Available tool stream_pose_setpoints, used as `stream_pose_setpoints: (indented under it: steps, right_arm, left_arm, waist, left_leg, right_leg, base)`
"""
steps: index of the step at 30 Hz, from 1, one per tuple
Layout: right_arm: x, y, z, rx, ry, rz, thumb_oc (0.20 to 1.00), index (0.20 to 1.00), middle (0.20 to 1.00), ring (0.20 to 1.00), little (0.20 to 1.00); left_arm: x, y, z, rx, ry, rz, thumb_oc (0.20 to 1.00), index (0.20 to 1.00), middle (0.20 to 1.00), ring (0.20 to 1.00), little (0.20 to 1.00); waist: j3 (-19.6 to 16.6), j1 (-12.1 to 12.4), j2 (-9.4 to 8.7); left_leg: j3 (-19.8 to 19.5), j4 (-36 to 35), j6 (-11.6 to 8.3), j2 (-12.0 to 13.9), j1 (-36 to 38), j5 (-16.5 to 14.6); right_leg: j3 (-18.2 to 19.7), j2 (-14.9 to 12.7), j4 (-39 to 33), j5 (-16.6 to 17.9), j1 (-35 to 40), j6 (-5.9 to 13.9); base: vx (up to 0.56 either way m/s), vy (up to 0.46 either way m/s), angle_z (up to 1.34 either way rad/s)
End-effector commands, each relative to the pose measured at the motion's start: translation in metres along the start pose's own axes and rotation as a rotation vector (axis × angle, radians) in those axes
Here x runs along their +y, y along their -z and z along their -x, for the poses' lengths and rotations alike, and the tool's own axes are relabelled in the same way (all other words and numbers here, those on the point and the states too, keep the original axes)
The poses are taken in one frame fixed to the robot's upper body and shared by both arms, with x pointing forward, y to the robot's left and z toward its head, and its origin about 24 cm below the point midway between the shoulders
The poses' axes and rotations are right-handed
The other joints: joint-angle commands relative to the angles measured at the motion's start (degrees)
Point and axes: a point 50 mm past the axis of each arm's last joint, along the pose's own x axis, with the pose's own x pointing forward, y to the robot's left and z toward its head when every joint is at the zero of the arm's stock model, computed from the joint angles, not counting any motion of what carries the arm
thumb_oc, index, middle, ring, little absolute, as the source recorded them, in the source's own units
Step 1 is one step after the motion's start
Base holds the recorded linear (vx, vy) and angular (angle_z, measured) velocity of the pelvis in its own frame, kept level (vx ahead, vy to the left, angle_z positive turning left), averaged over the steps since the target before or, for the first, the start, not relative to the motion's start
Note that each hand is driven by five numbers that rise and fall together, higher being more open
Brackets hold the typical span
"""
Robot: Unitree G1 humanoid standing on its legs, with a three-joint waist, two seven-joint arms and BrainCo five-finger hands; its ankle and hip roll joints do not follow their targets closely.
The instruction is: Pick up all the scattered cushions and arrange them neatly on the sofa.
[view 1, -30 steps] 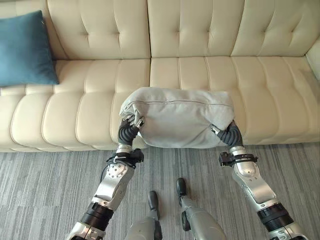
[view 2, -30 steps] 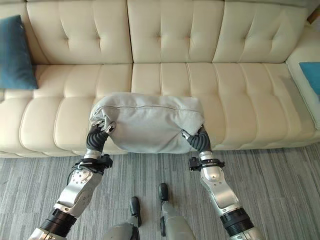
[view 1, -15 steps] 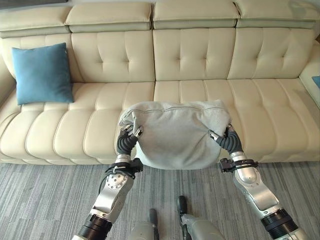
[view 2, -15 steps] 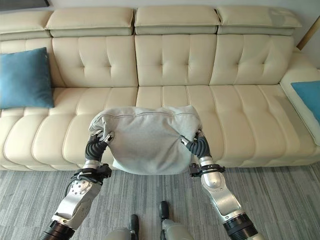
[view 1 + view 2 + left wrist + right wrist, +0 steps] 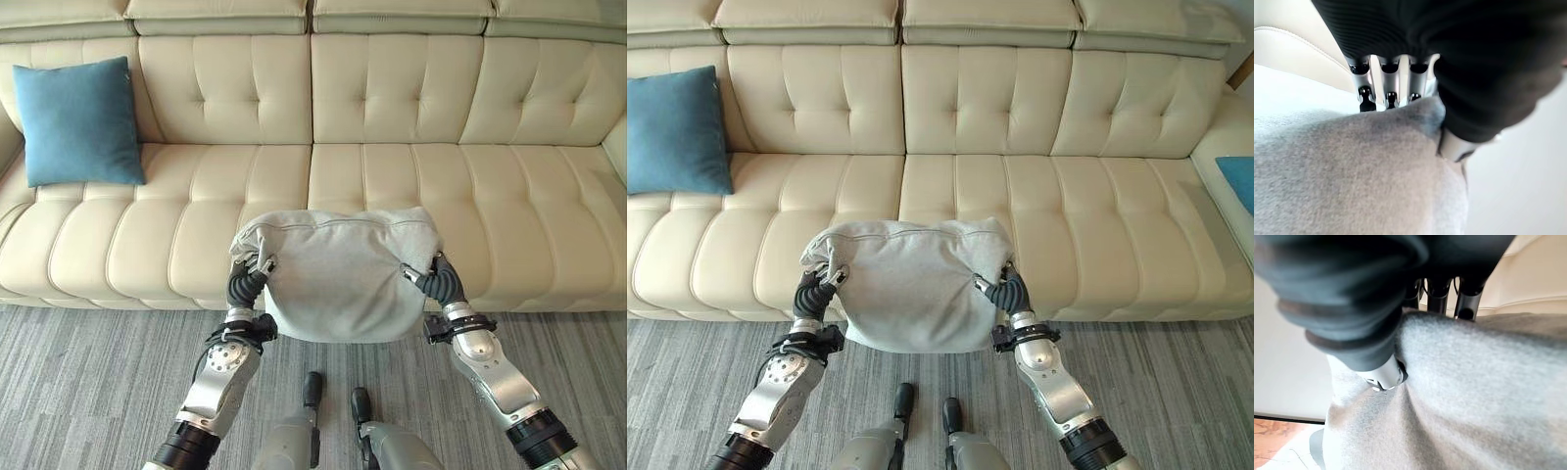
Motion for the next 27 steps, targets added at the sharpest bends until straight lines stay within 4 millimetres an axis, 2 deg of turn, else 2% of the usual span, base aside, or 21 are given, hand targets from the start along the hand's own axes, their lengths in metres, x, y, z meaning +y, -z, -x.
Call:
stream_pose_setpoints:
  steps: [1, 2, 3, 4, 6, 9, 11, 13, 14, 15, 18, 19, 20, 21, 23, 25, 27]
  right_arm:
    - [0.008, -0.041, -0.007, -0.218, -0.001, -0.067, 0.200, 0.200, 0.200, 0.200, 0.200]
    - [0.008, -0.041, -0.007, -0.218, -0.001, -0.067, 0.200, 0.200, 0.200, 0.200, 0.200]
    - [0.011, -0.041, -0.008, -0.219, -0.013, -0.070, 0.200, 0.200, 0.200, 0.200, 0.200]
    - [0.012, -0.041, -0.007, -0.217, -0.012, -0.075, 0.200, 0.200, 0.200, 0.200, 0.200]
    - [0.014, -0.039, -0.006, -0.210, -0.013, -0.087, 0.200, 0.200, 0.200, 0.200, 0.200]
    - [0.014, -0.041, -0.008, -0.217, -0.016, -0.088, 0.200, 0.200, 0.200, 0.200, 0.200]
    - [0.015, -0.042, -0.009, -0.219, -0.017, -0.091, 0.200, 0.200, 0.200, 0.200, 0.200]
    - [0.014, -0.044, -0.012, -0.225, -0.013, -0.089, 0.200, 0.200, 0.200, 0.200, 0.200]
    - [0.014, -0.044, -0.012, -0.225, -0.013, -0.089, 0.200, 0.200, 0.200, 0.200, 0.200]
    - [0.013, -0.043, -0.011, -0.218, -0.004, -0.090, 0.200, 0.200, 0.200, 0.200, 0.200]
    - [0.014, -0.041, -0.009, -0.217, -0.013, -0.097, 0.200, 0.200, 0.200, 0.200, 0.200]
    - [0.012, -0.037, -0.006, -0.204, -0.006, -0.098, 0.200, 0.200, 0.200, 0.200, 0.200]
    - [0.012, -0.037, -0.006, -0.204, -0.006, -0.098, 0.200, 0.200, 0.200, 0.200, 0.200]
    - [0.008, -0.034, -0.004, -0.193, -0.002, -0.096, 0.200, 0.200, 0.200, 0.200, 0.200]
    - [0.004, -0.035, -0.004, -0.200, 0.007, -0.089, 0.200, 0.200, 0.200, 0.200, 0.200]
    - [0.002, -0.035, -0.004, -0.200, 0.012, -0.085, 0.200, 0.200, 0.200, 0.200, 0.200]
    - [-0.001, -0.034, -0.004, -0.194, 0.020, -0.079, 0.200, 0.200, 0.200, 0.200, 0.200]
  left_arm:
    - [-0.005, -0.037, -0.004, -0.203, 0.061, -0.013, 0.200, 0.200, 0.200, 0.200, 0.200]
    - [-0.005, -0.037, -0.004, -0.203, 0.061, -0.013, 0.200, 0.200, 0.200, 0.200, 0.200]
    - [-0.002, -0.036, -0.003, -0.196, 0.056, -0.021, 0.200, 0.200, 0.200, 0.200, 0.200]
    - [-0.001, -0.035, -0.003, -0.195, 0.054, -0.024, 0.200, 0.200, 0.200, 0.200, 0.200]
    - [0.000, -0.036, -0.004, -0.199, 0.046, -0.031, 0.200, 0.200, 0.200, 0.200, 0.200]
    - [-0.001, -0.037, -0.003, -0.207, 0.055, -0.026, 0.200, 0.200, 0.200, 0.200, 0.200]
    - [-0.002, -0.037, -0.003, -0.208, 0.056, -0.023, 0.200, 0.200, 0.200, 0.200, 0.200]
    - [-0.003, -0.041, -0.004, -0.227, 0.052, -0.013, 0.200, 0.200, 0.200, 0.200, 0.200]
    - [-0.003, -0.041, -0.004, -0.227, 0.052, -0.013, 0.200, 0.200, 0.200, 0.200, 0.200]
    - [-0.004, -0.043, -0.005, -0.242, 0.058, -0.008, 0.200, 0.200, 0.200, 0.200, 0.200]
    - [-0.004, -0.039, -0.003, -0.231, 0.054, -0.009, 0.200, 0.200, 0.200, 0.200, 0.200]
    - [-0.004, -0.038, -0.002, -0.228, 0.052, 0.007, 0.200, 0.200, 0.200, 0.200, 0.200]
    - [-0.004, -0.038, -0.002, -0.228, 0.052, 0.008, 0.200, 0.200, 0.200, 0.200, 0.200]
    - [-0.005, -0.035, 0.000, -0.213, 0.051, 0.025, 0.200, 0.200, 0.200, 0.200, 0.200]
    - [-0.005, -0.034, 0.000, -0.207, 0.044, 0.044, 0.200, 0.200, 0.200, 0.200, 0.200]
    - [-0.005, -0.034, -0.001, -0.204, 0.036, 0.048, 0.200, 0.200, 0.200, 0.200, 0.200]
    - [-0.005, -0.032, 0.000, -0.196, 0.034, 0.044, 0.200, 0.200, 0.200, 0.200, 0.200]
  waist:
    - [-6.0, 1.2, -4.03]
    - [-6.0, 1.3, -4.07]
    - [-5.2, 1.2, -3.68]
    - [-4.9, 1.0, -3.45]
    - [-4.2, 0.7, -2.67]
    - [-3.7, 0.1, -1.41]
    - [-3.3, -0.4, -1.09]
    - [-2.3, -1.4, -1.17]
    - [-2.2, -1.4, -1.14]
    - [-2.2, -1.9, -1.61]
    - [-2.8, -1.9, -2.12]
    - [-3.5, -2.1, -2.34]
    - [-3.5, -2.1, -2.33]
    - [-3.4, -2.1, -2.72]
    - [-2.6, -2.0, -3.15]
    - [-2.2, -1.7, -3.36]
    - [-2.4, -1.4, -3.67]
  left_leg:
    - [-0.8, -1.0, -1.77, -0.7, -0.7, -3.2]
    - [-0.7, -1.0, -1.75, -0.7, -0.6, -3.2]
    - [0.0, -1.2, -0.82, -0.5, 1.4, -4.2]
    - [0.1, -1.3, -0.56, -0.5, 2.0, -4.4]
    - [0.0, -1.9, -0.31, 0.1, 4.0, -5.1]
    - [0.2, -3.3, -0.90, 1.0, 6.4, -5.8]
    - [-0.1, -3.7, -1.11, 1.1, 7.5, -6.0]
    - [-0.4, -3.9, -1.69, 0.6, 10.0, -7.2]
    - [-0.4, -3.9, -1.70, 0.7, 10.0, -7.2]
    - [-0.7, -3.3, -2.04, 0.3, 10.9, -8.2]
    - [-0.5, -2.5, -2.48, 0.4, 11.7, -9.4]
    - [-0.6, 0.1, -2.96, 0.8, 11.8, -11.2]
    - [-0.6, 0.1, -2.96, 0.8, 11.8, -11.2]
    - [-0.5, 6.6, -3.99, 1.0, 10.5, -13.1]
    - [-1.2, 14.8, -4.63, 0.5, 6.6, -12.1]
    - [-2.0, 16.9, -4.69, 0.1, 4.3, -11.4]
    - [-2.4, 14.9, -4.30, -0.3, 1.9, -12.1]
  right_leg:
    - [-1.4, -4.5, 1.3, -8.2, 12.9, 6.70]
    - [-1.4, -4.5, 1.6, -8.3, 12.7, 6.72]
    - [-2.4, -5.1, 9.4, -5.3, 9.4, 8.70]
    - [-3.1, -5.4, 12.3, -3.8, 8.0, 9.68]
    - [-5.4, -6.3, 16.5, -2.0, 4.6, 9.68]
    - [-9.7, -7.1, 12.0, -4.1, 1.2, 7.93]
    - [-10.8, -6.7, 9.4, -3.9, 0.3, 7.45]
    - [-12.6, -6.0, 0.2, -0.7, -2.5, 8.00]
    - [-12.6, -5.9, 0.1, -0.6, -2.4, 7.99]
    - [-12.0, -6.1, -3.3, 0.1, -1.3, 8.26]
    - [-11.7, -6.0, -4.3, 0.8, 0.4, 7.68]
    - [-11.7, -5.9, -4.9, 0.8, 2.3, 7.02]
    - [-11.7, -5.9, -4.9, 0.8, 2.3, 7.02]
    - [-12.0, -6.0, -5.0, -0.1, 4.4, 5.98]
    - [-12.1, -6.2, -5.2, -0.6, 5.8, 4.97]
    - [-12.1, -6.4, -5.3, -1.1, 6.4, 4.56]
    - [-12.1, -6.7, -6.1, -1.6, 7.5, 4.69]
  base:
    - [0.13, 0.114, -0.27]
    - [0.10, 0.100, -0.39]
    - [0.07, 0.076, -0.43]
    - [0.11, 0.091, -0.36]
    - [0.11, 0.031, -0.11]
    - [0.14, -0.020, -0.04]
    - [0.11, -0.058, -0.17]
    - [0.14, -0.103, -0.12]
    - [0.17, -0.138, -0.06]
    - [0.11, -0.092, 0.07]
    - [0.22, -0.180, 0.43]
    - [0.14, -0.111, 0.01]
    - [0.26, -0.232, -0.06]
    - [0.16, -0.170, 0.02]
    - [0.12, -0.149, 0.18]
    - [0.08, -0.062, 0.11]
    - [0.17, -0.031, 0.23]
